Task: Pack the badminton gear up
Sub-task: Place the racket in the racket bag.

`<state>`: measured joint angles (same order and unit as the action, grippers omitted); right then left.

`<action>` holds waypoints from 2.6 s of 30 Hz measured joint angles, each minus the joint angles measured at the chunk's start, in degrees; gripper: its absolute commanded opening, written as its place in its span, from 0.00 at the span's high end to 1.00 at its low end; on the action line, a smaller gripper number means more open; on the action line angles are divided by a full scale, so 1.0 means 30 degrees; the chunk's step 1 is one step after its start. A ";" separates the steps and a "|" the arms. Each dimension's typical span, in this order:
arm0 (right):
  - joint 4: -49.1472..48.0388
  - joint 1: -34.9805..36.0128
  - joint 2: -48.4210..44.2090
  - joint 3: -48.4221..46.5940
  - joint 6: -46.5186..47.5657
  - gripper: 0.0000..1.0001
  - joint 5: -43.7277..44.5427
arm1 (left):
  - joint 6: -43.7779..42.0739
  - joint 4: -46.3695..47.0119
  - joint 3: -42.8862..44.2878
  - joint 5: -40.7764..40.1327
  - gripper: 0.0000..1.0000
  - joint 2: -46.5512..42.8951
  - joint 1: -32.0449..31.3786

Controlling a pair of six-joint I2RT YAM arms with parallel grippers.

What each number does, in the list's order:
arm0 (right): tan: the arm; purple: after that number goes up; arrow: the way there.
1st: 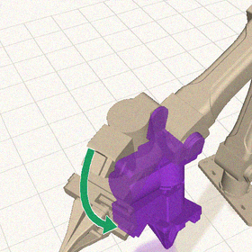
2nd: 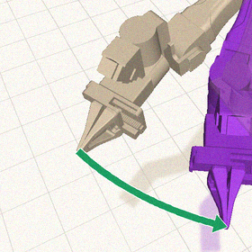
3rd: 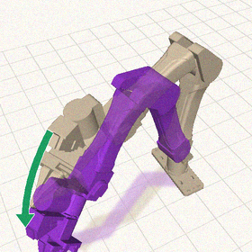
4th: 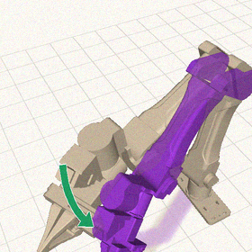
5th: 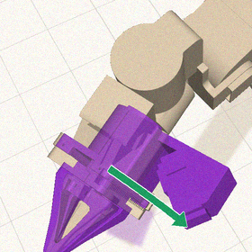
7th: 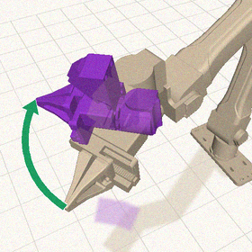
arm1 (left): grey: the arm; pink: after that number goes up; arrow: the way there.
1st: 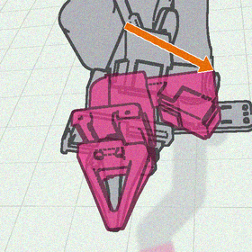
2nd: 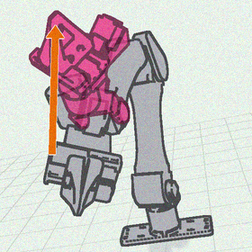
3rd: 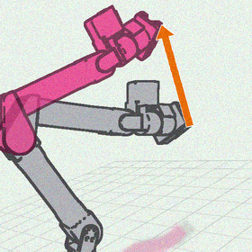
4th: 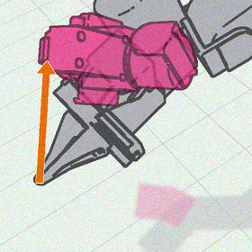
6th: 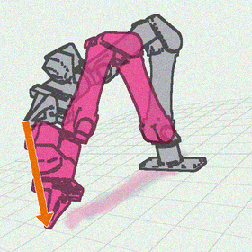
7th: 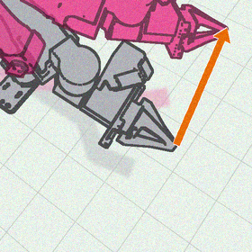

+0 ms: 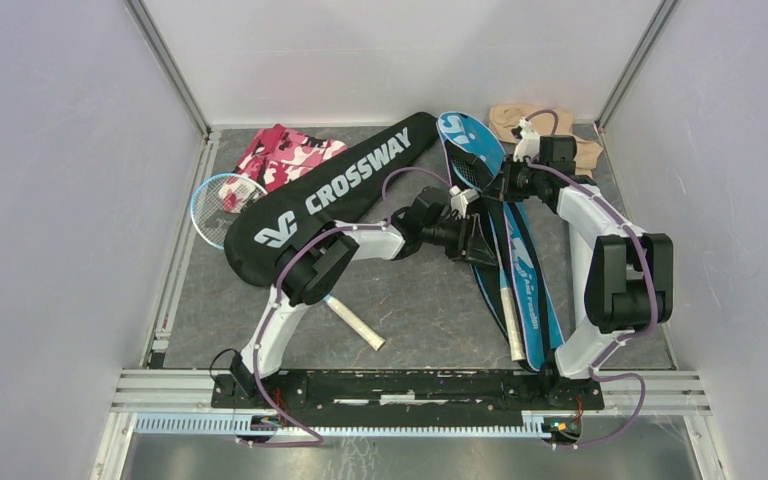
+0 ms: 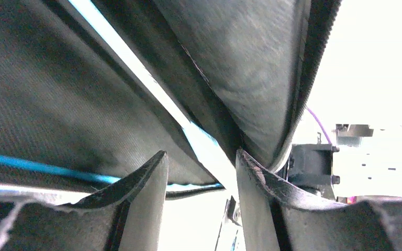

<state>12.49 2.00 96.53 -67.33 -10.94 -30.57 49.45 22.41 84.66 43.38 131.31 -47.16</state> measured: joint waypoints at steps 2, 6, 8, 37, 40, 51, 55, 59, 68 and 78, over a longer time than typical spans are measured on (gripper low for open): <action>0.0138 -0.0160 0.0117 -0.0168 -0.0073 1.00 -0.0233 | -0.0474 -0.0015 -0.0692 0.0058 0.42 -0.0707 -0.0036; 0.0233 -0.0321 0.0321 -0.0401 -0.0233 1.00 -0.0532 | -0.1166 0.0007 -0.1661 0.0095 0.40 -0.1734 -0.0313; 0.0248 -0.0335 0.0342 -0.0437 -0.0306 1.00 -0.0619 | -0.1253 0.0029 -0.1829 0.0109 0.40 -0.1829 -0.0583; -0.1144 -0.0350 0.0313 0.0073 -0.2630 1.00 -0.1166 | -0.0430 0.0197 -0.1858 -0.2040 0.43 -0.0350 -0.2667; -0.2040 -0.0379 0.0146 0.0670 -0.3636 1.00 -0.1064 | -0.0036 0.0444 -0.1843 -0.2135 0.43 -0.0270 -0.2667; -0.4204 -0.1158 -0.0459 0.1530 -0.6805 1.00 -0.0729 | 0.0962 0.0721 -0.1960 -0.2455 0.51 -0.0248 -0.2521; -0.4481 -0.1596 -0.0510 0.1530 -0.7366 1.00 -0.0692 | 0.1035 0.0583 -0.2055 -0.2455 0.67 -0.0364 -0.2419; -0.5078 -0.1814 -0.0758 0.1923 -0.7810 1.00 -0.0619 | 0.1508 0.0481 -0.2098 -0.2441 0.76 -0.0466 -0.2273; -0.7519 -0.1916 -0.1071 0.3803 -0.9464 1.00 -0.0576 | 0.2164 -0.0066 -0.1027 -0.2084 0.79 -0.0262 -0.2098; -0.8706 -0.1953 -0.1282 0.4284 -1.0579 1.00 -0.0590 | 0.3694 0.2280 0.0044 -0.1188 0.62 0.1494 -0.2106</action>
<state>-13.63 -3.86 92.68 -54.48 -42.68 -32.34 60.53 29.26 84.79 39.81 135.79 -53.47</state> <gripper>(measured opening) 0.022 0.382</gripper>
